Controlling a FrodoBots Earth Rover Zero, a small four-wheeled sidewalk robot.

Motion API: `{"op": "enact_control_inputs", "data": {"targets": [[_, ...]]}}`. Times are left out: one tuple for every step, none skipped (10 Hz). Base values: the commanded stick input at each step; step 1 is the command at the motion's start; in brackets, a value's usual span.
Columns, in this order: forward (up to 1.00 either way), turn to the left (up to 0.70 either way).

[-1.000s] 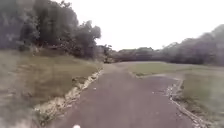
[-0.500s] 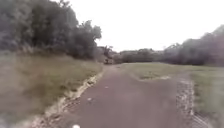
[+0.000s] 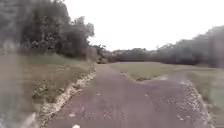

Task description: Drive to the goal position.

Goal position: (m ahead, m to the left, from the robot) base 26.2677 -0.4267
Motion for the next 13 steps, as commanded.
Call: {"op": "enact_control_inputs", "data": {"targets": [[1.00, 0.00], [1.00, 0.00], [1.00, 0.00], [1.00, 0.00], [1.00, 0.00], [1.00, 0.00], [1.00, 0.39], [1.00, 0.31], [1.00, 0.10], [1.00, 0.03], [1.00, 0.03], [1.00, 0.03], [1.00, 0.03]]}}
